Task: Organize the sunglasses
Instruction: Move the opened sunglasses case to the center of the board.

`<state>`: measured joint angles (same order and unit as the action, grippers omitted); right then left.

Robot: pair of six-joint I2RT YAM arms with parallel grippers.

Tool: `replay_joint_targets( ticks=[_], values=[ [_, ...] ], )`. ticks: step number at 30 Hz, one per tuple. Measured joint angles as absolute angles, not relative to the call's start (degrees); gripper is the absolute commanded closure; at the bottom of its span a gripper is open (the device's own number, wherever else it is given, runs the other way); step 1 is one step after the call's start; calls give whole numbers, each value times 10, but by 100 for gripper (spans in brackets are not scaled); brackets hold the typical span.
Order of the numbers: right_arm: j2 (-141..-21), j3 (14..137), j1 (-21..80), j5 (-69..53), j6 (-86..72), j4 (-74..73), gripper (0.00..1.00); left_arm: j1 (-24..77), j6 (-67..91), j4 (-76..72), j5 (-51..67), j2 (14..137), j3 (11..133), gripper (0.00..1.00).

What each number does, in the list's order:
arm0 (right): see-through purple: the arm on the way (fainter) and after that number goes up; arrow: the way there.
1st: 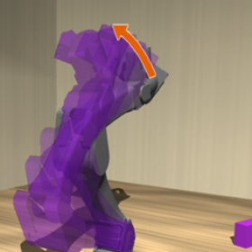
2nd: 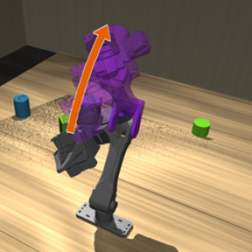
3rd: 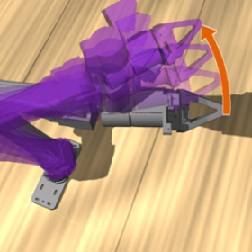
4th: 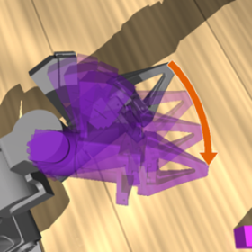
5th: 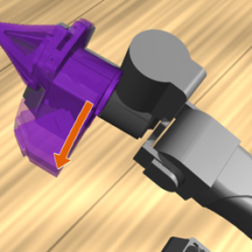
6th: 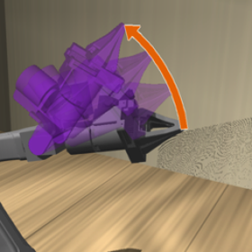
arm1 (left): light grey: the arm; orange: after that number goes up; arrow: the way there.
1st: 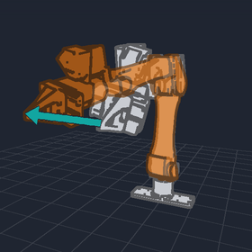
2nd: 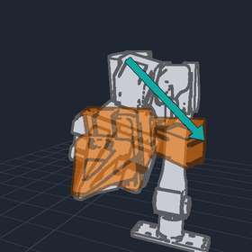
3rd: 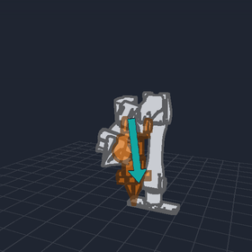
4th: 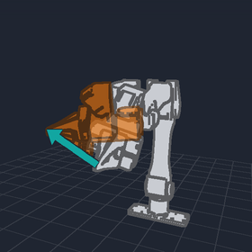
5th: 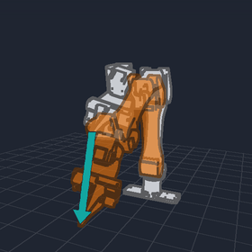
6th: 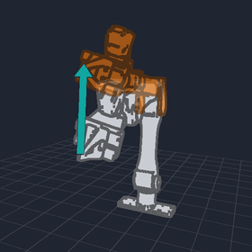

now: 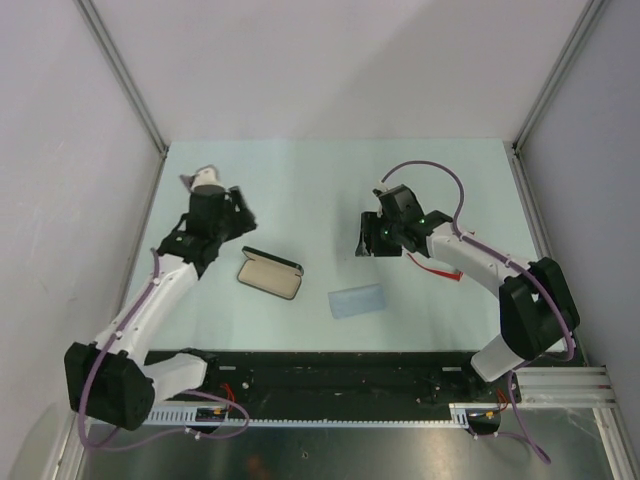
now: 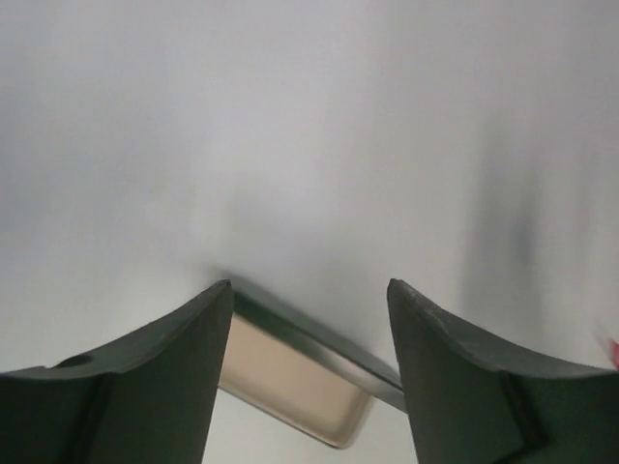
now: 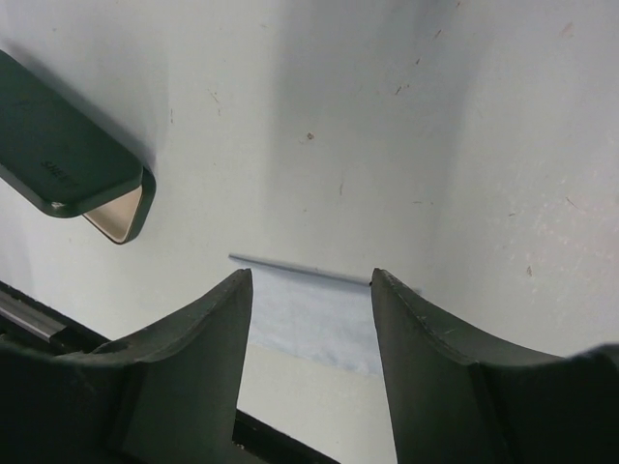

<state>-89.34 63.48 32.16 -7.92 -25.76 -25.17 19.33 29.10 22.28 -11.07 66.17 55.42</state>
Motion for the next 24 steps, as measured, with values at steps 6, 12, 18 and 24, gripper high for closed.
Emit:
replay_joint_targets(
  ticks=[6,12,18,24],
  values=[
    [-895,635,324,-79,-260,-254,47,96,311,250,-124,681,495,64],
    [-895,635,324,-79,-263,-256,49,80,349,294,-136,775,482,71],
    [-895,635,325,-77,-263,-263,50,69,370,310,-150,824,481,71],
    [-895,635,325,-69,-263,-265,50,69,376,310,-140,890,482,76]
  ],
)
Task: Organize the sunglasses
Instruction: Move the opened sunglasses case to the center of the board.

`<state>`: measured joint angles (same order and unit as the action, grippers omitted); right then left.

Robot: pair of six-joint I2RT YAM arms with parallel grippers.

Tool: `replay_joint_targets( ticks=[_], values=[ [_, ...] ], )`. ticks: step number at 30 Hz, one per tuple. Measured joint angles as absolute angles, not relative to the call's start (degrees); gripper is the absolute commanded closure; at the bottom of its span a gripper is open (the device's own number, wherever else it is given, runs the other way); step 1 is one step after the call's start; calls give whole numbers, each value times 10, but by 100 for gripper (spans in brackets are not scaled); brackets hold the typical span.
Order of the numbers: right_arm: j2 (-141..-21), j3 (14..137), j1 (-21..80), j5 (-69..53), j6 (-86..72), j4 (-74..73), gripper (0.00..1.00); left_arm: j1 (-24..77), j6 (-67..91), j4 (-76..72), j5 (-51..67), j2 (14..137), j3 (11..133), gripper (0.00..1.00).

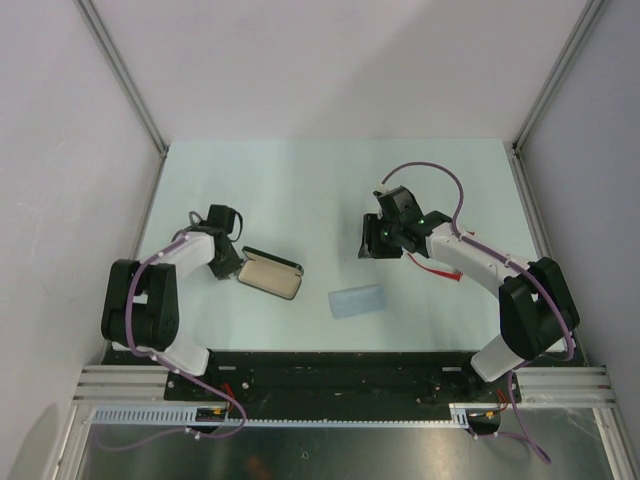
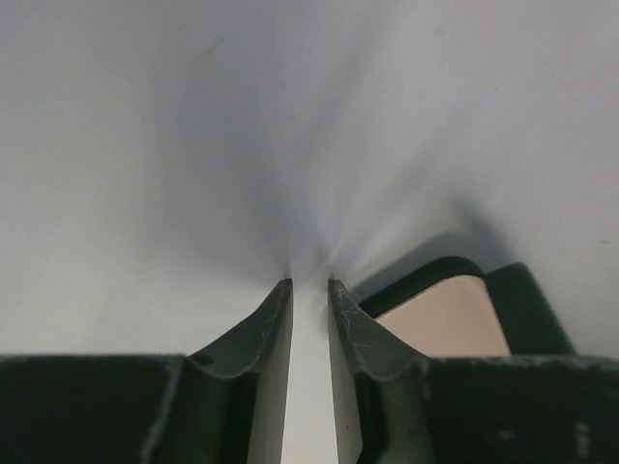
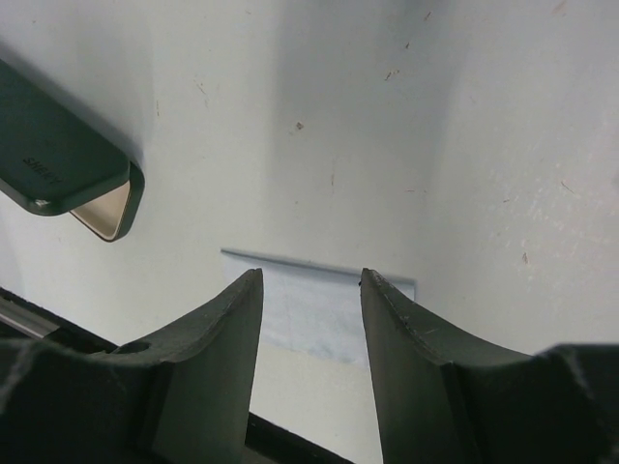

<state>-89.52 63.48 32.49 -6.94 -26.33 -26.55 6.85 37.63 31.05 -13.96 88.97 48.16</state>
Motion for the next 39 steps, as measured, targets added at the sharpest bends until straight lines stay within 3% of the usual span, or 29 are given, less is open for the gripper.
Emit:
replay_joint_targets(
  ticks=[19,25,32,39],
  values=[
    [-895,635,314,-62,-272,-308,49,107,391,295,-53,830,424,82],
    [-895,627,305,-49,-282,-329,43,154,404,285,-41,814,412,83],
    [-895,609,289,-34,-289,-353,38,171,433,280,-44,756,365,58],
    [-895,606,279,-30,-287,-376,38,174,492,297,-45,613,323,52]
  ],
)
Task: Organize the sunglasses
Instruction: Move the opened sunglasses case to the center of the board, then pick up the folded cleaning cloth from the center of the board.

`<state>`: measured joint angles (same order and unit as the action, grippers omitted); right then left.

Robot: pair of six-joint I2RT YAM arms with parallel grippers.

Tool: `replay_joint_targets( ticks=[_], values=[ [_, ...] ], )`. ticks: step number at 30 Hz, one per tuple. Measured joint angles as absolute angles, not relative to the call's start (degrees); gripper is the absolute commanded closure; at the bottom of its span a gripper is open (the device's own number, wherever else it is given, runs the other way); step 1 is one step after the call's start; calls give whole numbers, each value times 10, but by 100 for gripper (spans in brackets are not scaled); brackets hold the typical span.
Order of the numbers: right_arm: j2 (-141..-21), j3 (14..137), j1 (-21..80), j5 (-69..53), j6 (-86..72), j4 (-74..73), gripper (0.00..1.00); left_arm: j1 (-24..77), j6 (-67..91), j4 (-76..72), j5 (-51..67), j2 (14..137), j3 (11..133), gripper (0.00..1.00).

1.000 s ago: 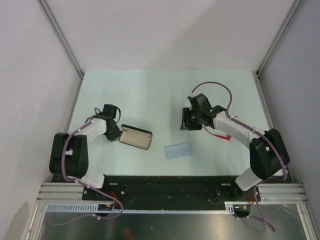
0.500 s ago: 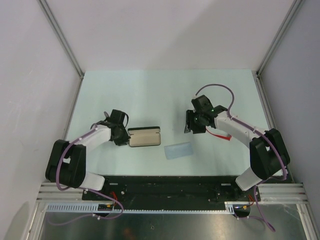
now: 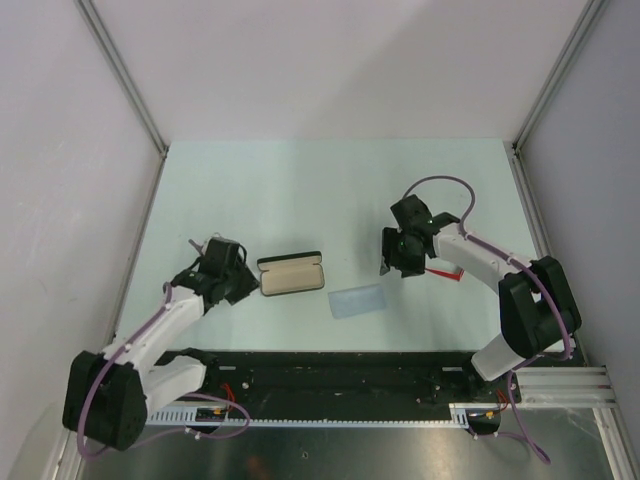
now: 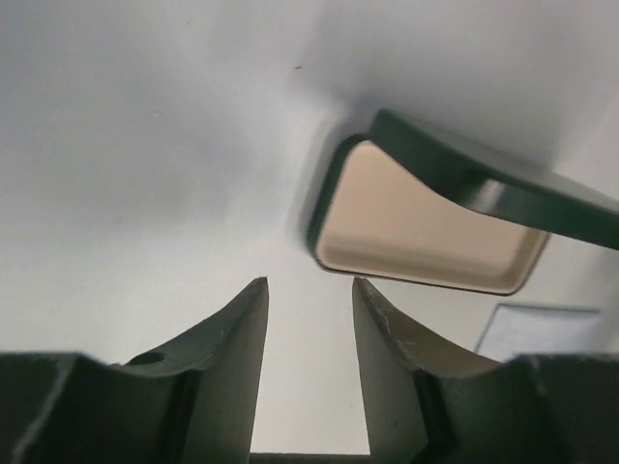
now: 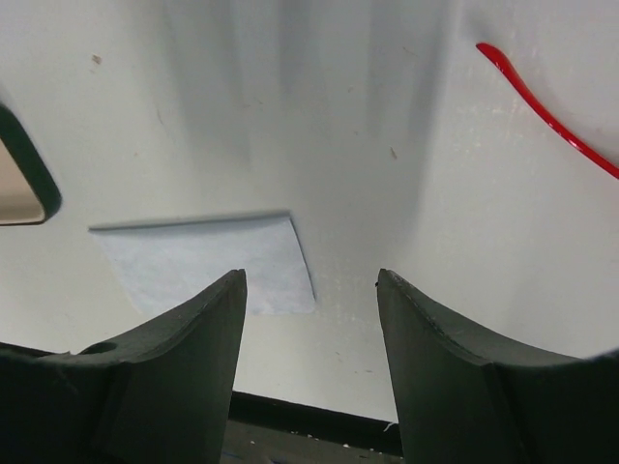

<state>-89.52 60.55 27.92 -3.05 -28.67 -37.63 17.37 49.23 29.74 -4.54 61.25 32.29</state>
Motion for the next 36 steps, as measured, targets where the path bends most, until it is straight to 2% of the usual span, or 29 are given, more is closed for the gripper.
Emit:
replay_joint_targets(
  ticks=[6,11,18,26,36],
  values=[
    [-895,569,279,-31,-282,-376,38,257,543,297,-40,571,319,39],
    [-894,535,285,-37,-282,-374,41,344,574,296,-43,594,329,37],
    [-894,533,303,-39,-283,-358,43,425,601,235,-22,700,364,43],
    [-895,533,326,-34,-284,-348,45,488,644,168,-11,828,414,45],
    [-914,530,334,-33,-284,-317,54,503,676,142,-10,891,438,60]
  ],
)
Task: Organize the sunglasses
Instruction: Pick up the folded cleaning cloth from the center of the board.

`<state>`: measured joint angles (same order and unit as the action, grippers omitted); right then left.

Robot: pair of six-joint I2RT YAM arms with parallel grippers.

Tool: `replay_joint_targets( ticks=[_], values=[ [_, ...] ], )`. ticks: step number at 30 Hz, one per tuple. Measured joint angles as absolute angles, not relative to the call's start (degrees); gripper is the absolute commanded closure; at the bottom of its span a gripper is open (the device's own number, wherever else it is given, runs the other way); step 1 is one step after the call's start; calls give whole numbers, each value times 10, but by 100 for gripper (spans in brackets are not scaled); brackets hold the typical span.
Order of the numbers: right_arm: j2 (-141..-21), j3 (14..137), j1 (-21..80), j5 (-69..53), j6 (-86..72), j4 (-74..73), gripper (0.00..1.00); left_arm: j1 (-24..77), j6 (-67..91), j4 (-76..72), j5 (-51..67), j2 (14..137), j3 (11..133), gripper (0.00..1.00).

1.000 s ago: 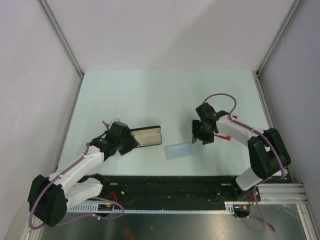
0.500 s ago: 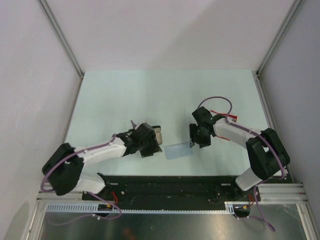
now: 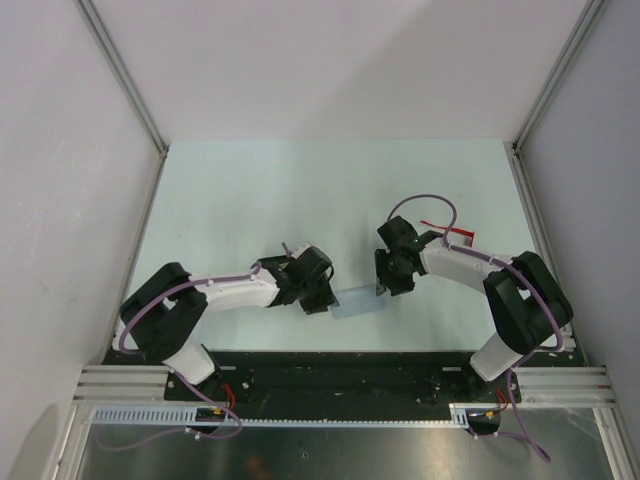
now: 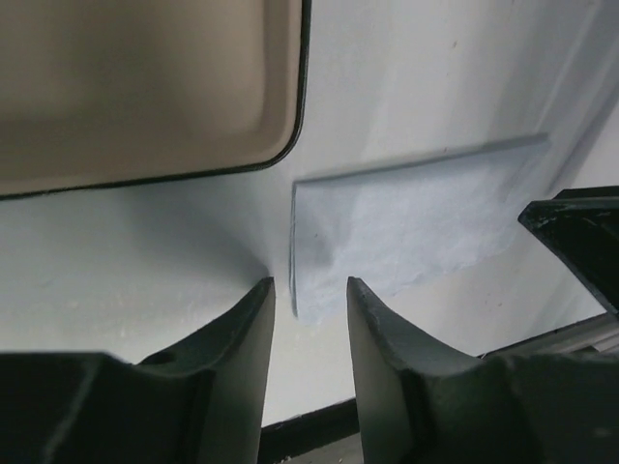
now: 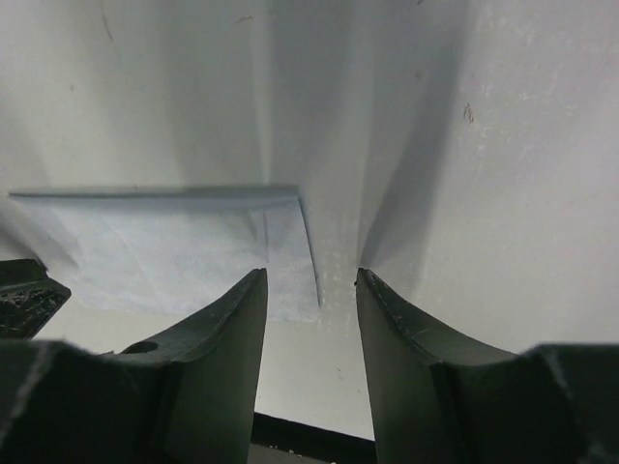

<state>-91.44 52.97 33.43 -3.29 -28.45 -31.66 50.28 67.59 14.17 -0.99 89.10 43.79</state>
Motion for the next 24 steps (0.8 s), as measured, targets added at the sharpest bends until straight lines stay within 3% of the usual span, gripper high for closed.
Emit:
replay_joint_targets(
  ticks=[14,18,24],
  values=[
    [-925,522,342,-35,-280,-296,65,503,675,126,0,929,463,75],
    [-927,522,345,-39,-278,-289,66,503,675,130,-1,929,463,74],
    [-930,522,348,-43,-278,-283,63,504,672,128,-2,928,463,59]
  ],
)
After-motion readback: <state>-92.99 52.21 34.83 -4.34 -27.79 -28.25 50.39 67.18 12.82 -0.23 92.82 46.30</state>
